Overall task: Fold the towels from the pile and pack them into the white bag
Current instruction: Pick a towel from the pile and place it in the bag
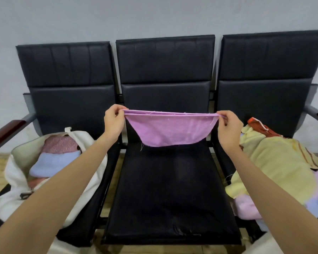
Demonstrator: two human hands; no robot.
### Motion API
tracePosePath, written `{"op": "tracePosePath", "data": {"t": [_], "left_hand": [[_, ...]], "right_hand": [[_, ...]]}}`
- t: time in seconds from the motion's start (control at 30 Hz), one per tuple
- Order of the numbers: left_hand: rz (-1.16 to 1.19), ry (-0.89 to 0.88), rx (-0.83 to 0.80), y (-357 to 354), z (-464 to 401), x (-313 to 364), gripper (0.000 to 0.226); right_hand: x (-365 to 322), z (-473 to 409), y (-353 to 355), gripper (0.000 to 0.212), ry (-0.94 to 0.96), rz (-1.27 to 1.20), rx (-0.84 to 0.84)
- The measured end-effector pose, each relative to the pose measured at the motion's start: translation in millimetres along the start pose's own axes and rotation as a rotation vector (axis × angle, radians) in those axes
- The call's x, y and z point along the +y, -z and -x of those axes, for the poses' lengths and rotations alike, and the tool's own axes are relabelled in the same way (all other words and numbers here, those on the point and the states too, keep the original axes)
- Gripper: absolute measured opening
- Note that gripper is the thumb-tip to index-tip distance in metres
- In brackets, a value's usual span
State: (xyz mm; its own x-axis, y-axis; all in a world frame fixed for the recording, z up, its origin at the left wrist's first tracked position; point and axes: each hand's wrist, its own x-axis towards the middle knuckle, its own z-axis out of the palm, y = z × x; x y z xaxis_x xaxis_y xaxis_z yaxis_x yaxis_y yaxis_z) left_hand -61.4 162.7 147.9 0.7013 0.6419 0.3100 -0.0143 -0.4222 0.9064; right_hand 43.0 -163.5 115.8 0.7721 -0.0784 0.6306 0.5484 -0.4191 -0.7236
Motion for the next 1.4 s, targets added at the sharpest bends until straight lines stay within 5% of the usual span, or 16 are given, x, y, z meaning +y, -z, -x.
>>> {"op": "tracePosePath", "data": {"t": [0.2, 0.43, 0.63, 0.93, 1.13, 1.23, 1.4], "left_hand": [[-0.073, 0.189, -0.104, 6, 72, -86, 0.026], [-0.240, 0.589, -0.200, 14, 168, -176, 0.030], [-0.528, 0.394, -0.343, 44, 218, -189, 0.023], [-1.161, 0.047, -0.615, 28, 239, -193, 0.021], [-0.588, -0.214, -0.898, -52, 269, -164, 0.035], [-0.483, -0.239, -0.987, -98, 280, -156, 0.045], [-0.322, -0.249, -0.884, -140, 283, -147, 0.022]], "right_hand": [[46, 89, 5, 0.017, -0.046, 0.126, -0.160], [82, 189, 10, 0.015, -0.301, 0.357, -0.713], [82, 234, 36, 0.015, -0.241, 0.380, -0.953], [81, 247, 48, 0.012, -0.260, 0.229, -0.858], [89, 250, 48, 0.017, -0.372, 0.112, -0.846], [91, 247, 46, 0.019, -0.418, 0.033, -0.847], [88, 239, 46, 0.023, -0.569, -0.159, -0.813]]}}
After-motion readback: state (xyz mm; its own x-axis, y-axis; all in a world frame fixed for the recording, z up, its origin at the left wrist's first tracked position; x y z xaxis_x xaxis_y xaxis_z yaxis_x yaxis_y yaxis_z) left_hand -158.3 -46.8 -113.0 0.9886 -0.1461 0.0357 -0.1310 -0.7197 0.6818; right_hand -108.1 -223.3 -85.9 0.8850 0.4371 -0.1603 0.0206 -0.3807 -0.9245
